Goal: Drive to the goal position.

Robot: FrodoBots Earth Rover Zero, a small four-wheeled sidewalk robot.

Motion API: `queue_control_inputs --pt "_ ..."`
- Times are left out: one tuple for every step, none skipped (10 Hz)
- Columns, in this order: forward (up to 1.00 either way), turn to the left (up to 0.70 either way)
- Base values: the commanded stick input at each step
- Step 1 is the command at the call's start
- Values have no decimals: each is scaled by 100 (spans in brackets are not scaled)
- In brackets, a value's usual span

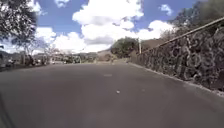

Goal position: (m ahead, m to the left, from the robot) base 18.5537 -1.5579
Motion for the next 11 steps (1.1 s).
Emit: queue_control_inputs --pt "70 0" --pt "70 0" --pt "70 0" --pt "70 0" --pt "70 0" --pt "70 0" --pt "70 0" --pt "70 0" --pt "70 0" --pt "70 0" --pt "70 0"
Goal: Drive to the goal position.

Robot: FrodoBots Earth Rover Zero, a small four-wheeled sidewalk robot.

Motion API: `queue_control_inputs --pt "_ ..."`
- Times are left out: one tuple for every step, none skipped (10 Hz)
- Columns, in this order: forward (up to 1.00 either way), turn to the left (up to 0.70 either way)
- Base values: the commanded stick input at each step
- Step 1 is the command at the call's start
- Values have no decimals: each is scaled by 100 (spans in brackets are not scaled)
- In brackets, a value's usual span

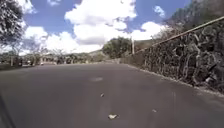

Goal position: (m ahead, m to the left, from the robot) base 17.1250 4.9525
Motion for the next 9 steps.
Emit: queue_control_inputs --pt "70 0" --pt "70 0" --pt "70 0" --pt "70 0" --pt "70 0" --pt "70 0" --pt "70 0" --pt "70 0" --pt "70 0"
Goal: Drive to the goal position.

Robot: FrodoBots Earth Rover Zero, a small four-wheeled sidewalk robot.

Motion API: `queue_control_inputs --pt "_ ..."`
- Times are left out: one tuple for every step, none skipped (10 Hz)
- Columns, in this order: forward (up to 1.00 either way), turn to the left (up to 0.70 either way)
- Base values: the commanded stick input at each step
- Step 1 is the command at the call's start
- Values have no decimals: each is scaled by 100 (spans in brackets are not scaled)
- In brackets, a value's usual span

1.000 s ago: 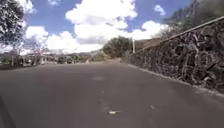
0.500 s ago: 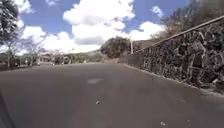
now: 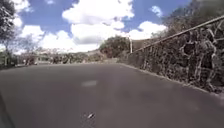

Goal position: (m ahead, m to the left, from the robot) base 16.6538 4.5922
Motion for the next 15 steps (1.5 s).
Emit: queue_control_inputs --pt "70 0" --pt "70 0" --pt "70 0" --pt "70 0" --pt "70 0" --pt "70 0" --pt "70 0" --pt "70 0" --pt "70 0" --pt "70 0" --pt "70 0" --pt "70 0" --pt "70 0" --pt "70 0" --pt "70 0"
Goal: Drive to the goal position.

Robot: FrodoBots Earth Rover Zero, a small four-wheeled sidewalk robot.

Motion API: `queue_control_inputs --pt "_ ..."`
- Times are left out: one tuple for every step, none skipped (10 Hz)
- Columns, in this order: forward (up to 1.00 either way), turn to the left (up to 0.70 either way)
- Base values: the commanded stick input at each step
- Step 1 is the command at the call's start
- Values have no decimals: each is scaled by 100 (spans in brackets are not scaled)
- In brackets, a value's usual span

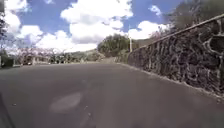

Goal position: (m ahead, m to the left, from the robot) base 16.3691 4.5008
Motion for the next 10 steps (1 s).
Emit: queue_control_inputs --pt "70 0" --pt "70 0" --pt "70 0" --pt "70 0" --pt "70 0" --pt "70 0" --pt "70 0" --pt "70 0" --pt "70 0" --pt "70 0"
